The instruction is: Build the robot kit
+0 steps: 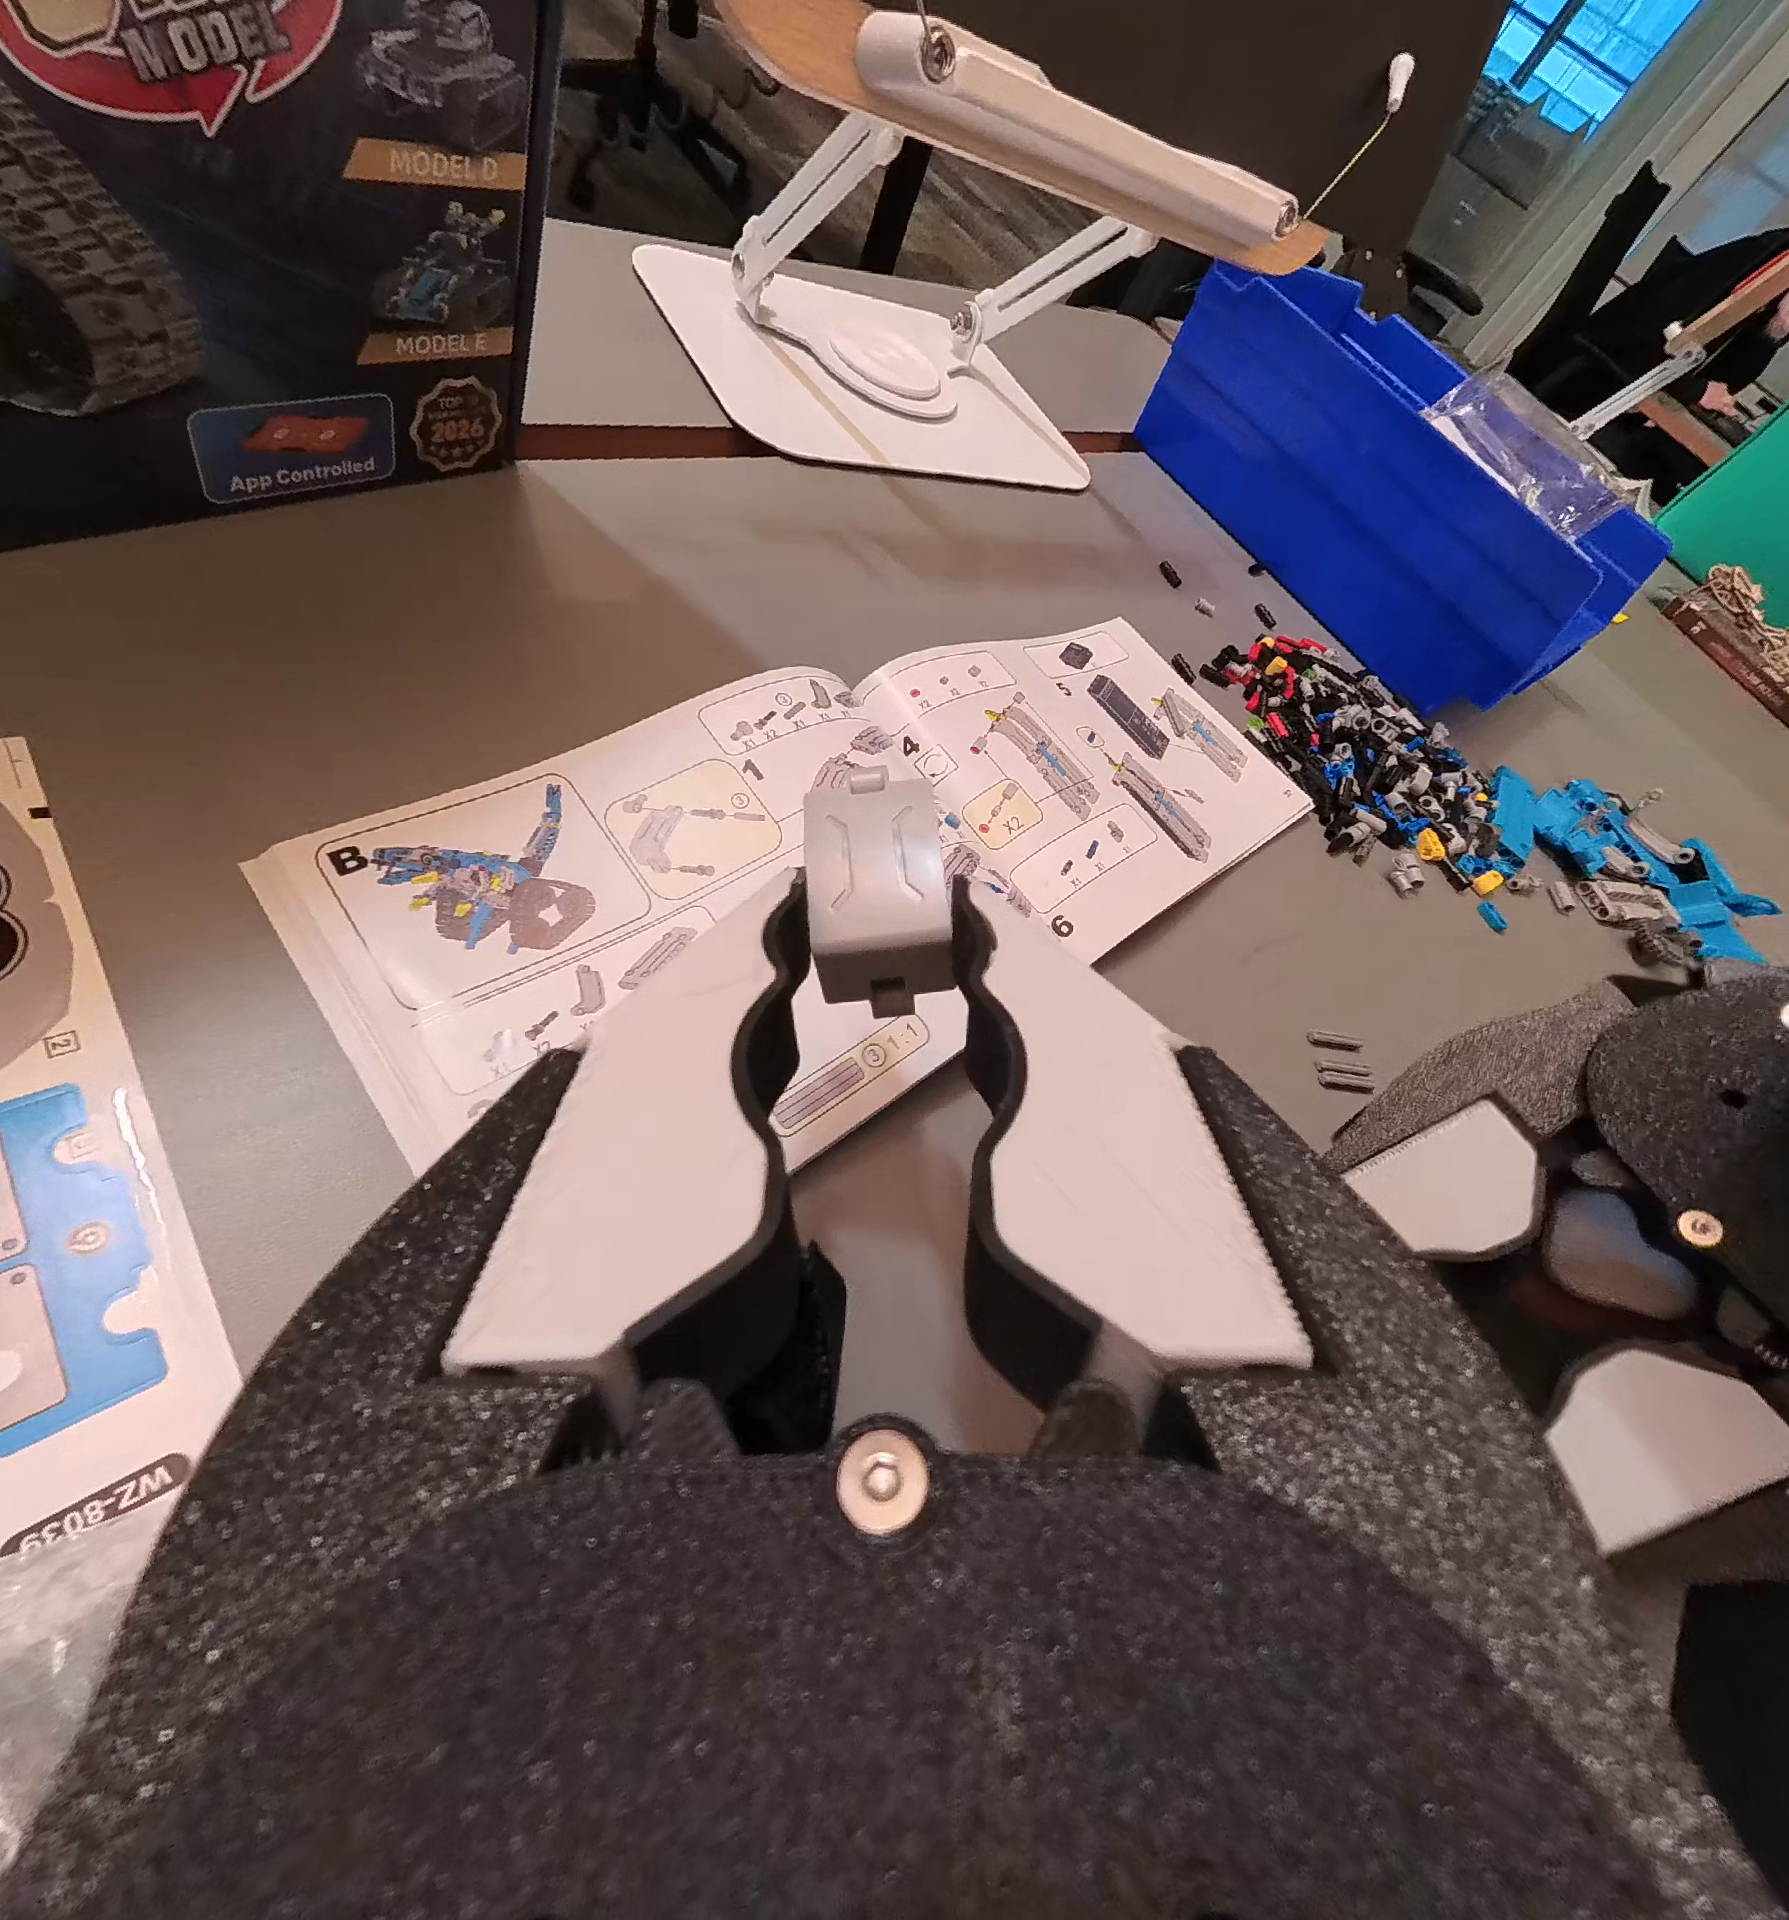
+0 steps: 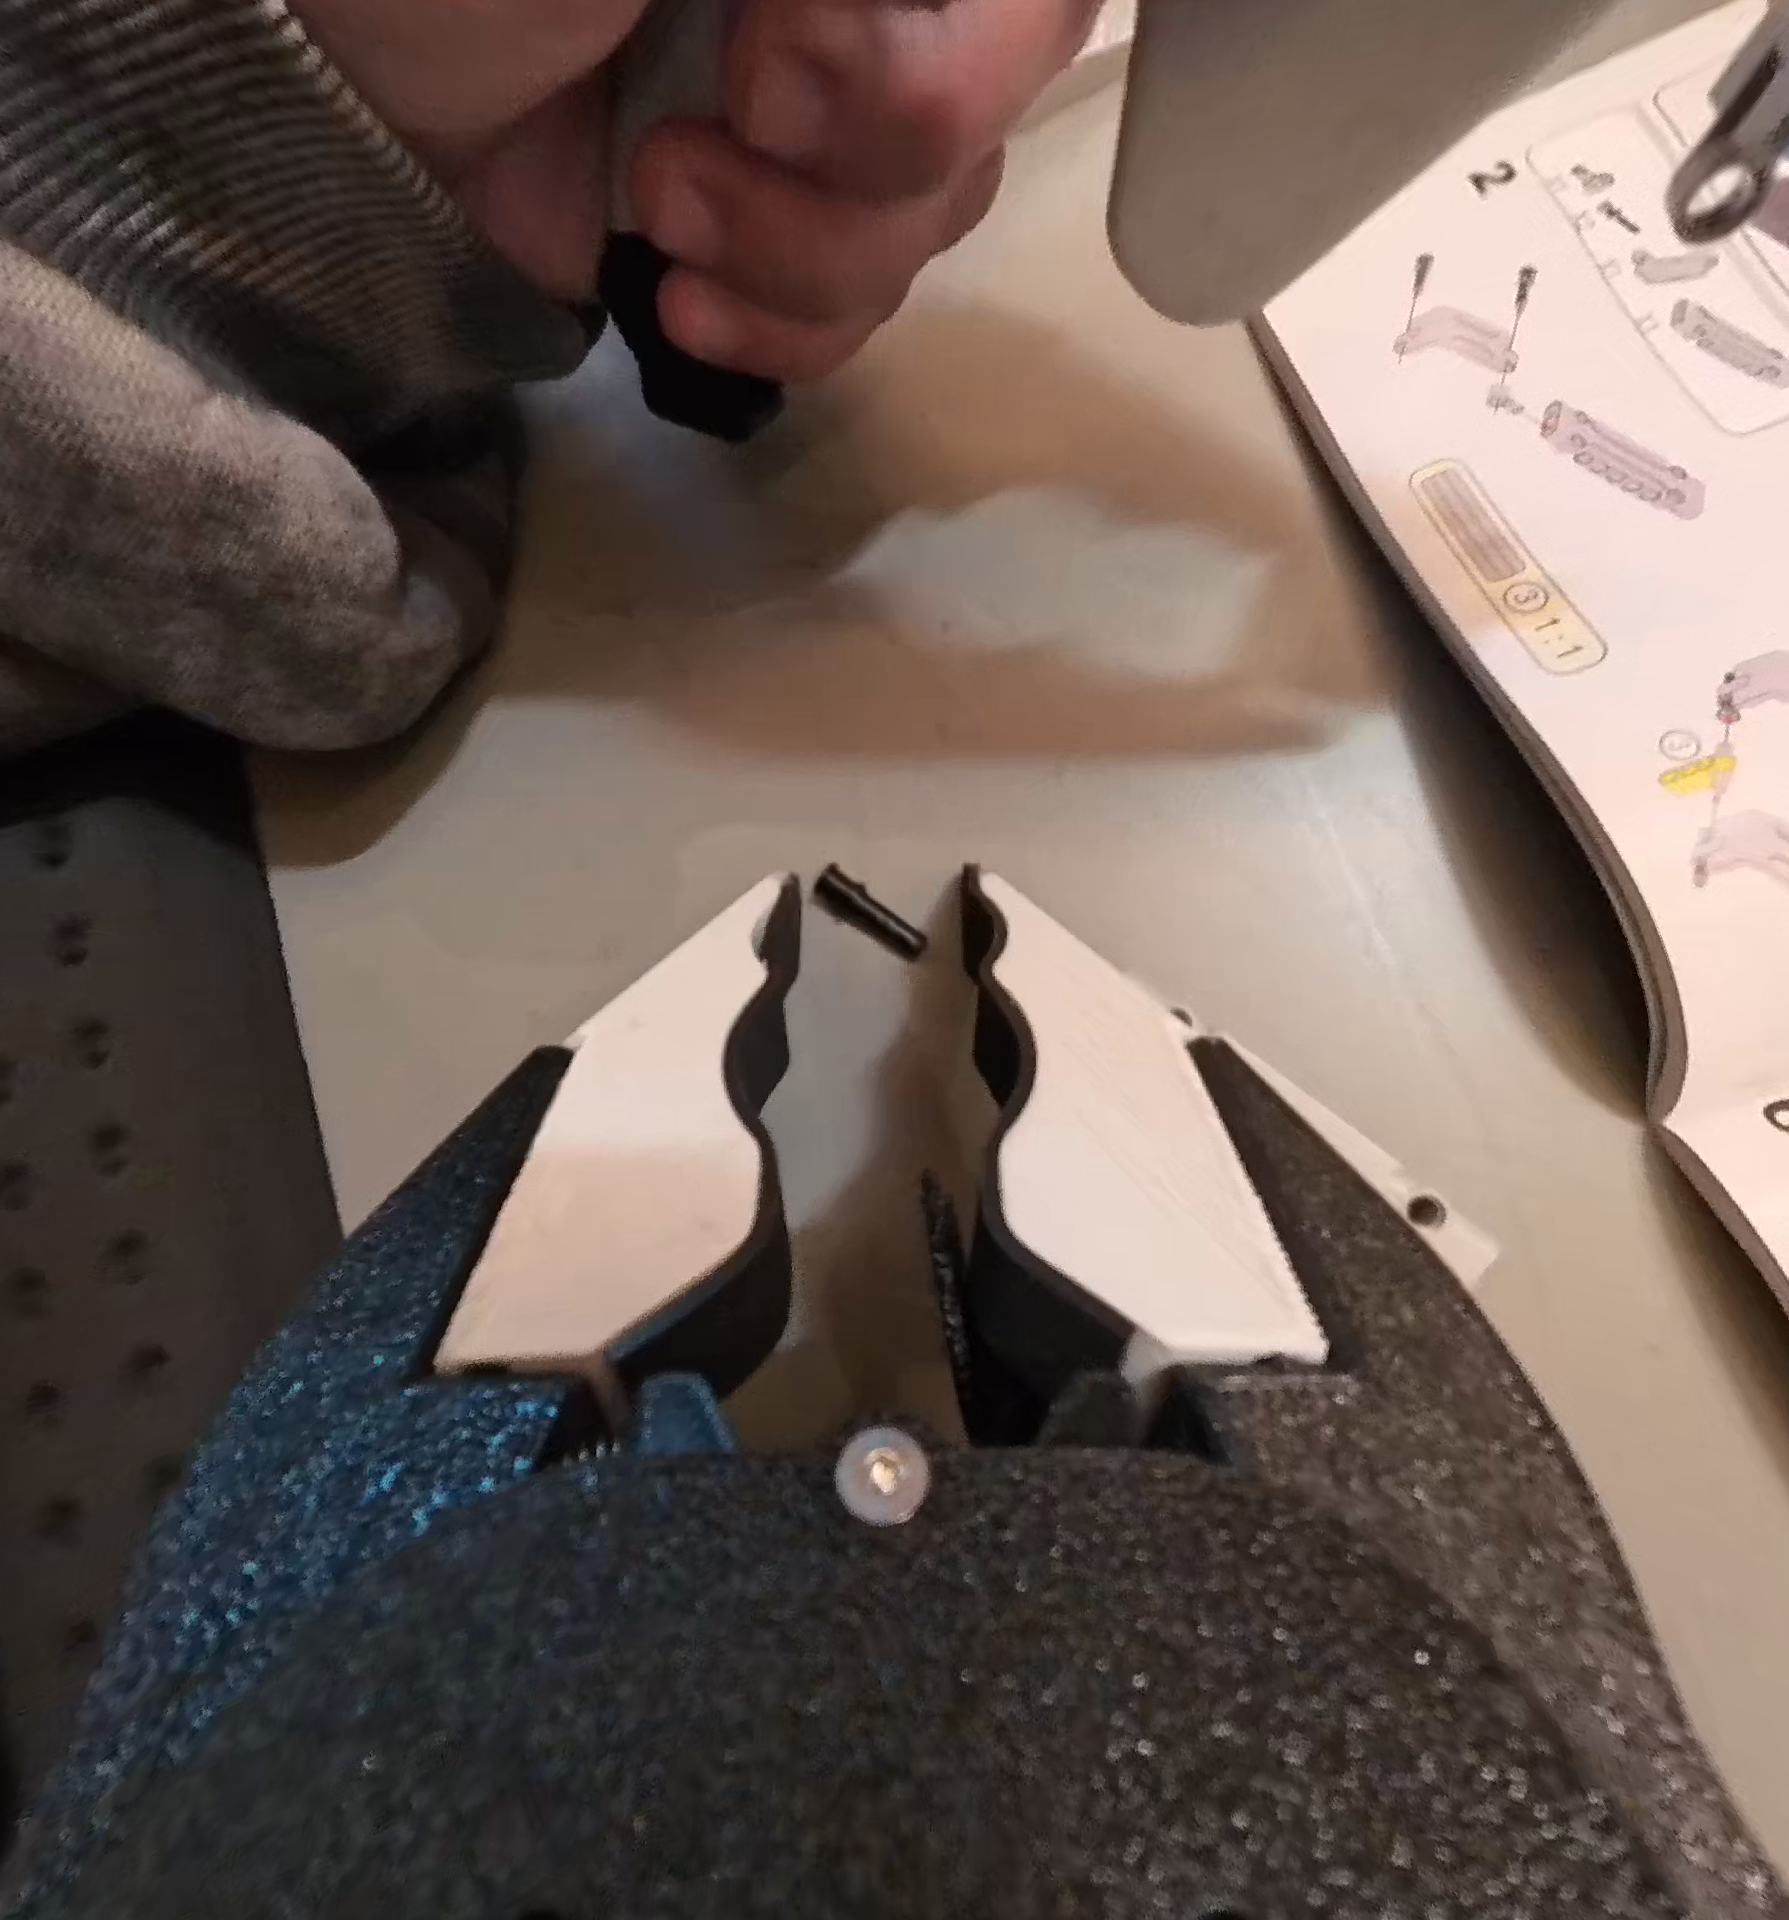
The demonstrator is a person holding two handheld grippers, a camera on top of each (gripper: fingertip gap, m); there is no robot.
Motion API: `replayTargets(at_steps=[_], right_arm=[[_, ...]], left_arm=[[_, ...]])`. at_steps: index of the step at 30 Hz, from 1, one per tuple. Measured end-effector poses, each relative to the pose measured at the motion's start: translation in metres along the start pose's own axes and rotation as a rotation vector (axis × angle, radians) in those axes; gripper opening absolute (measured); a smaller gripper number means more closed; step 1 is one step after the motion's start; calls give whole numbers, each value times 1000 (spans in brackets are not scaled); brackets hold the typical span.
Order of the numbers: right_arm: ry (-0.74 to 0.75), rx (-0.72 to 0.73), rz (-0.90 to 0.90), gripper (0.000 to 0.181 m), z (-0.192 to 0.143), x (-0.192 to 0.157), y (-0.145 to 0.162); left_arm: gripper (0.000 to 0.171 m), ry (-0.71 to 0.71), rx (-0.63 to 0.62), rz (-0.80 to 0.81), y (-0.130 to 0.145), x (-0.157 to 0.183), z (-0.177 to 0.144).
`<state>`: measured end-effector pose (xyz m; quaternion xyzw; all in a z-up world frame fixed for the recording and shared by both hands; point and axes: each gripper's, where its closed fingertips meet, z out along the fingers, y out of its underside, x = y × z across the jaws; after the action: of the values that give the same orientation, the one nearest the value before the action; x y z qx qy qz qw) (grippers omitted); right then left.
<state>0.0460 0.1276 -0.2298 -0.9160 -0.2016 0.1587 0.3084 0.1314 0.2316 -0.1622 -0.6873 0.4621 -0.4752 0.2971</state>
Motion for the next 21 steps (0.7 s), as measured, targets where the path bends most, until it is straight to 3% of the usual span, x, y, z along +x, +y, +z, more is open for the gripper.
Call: replayTargets(at_steps=[5, 21], right_arm=[[57, 15, -36, 32, 0, -2, -2], [-2, -32, -65, 26, -1, -20, 2]], left_arm=[[26, 4, -3, -3, 1, 0, 0], [26, 14, -11, -4, 2, 3, 1]])
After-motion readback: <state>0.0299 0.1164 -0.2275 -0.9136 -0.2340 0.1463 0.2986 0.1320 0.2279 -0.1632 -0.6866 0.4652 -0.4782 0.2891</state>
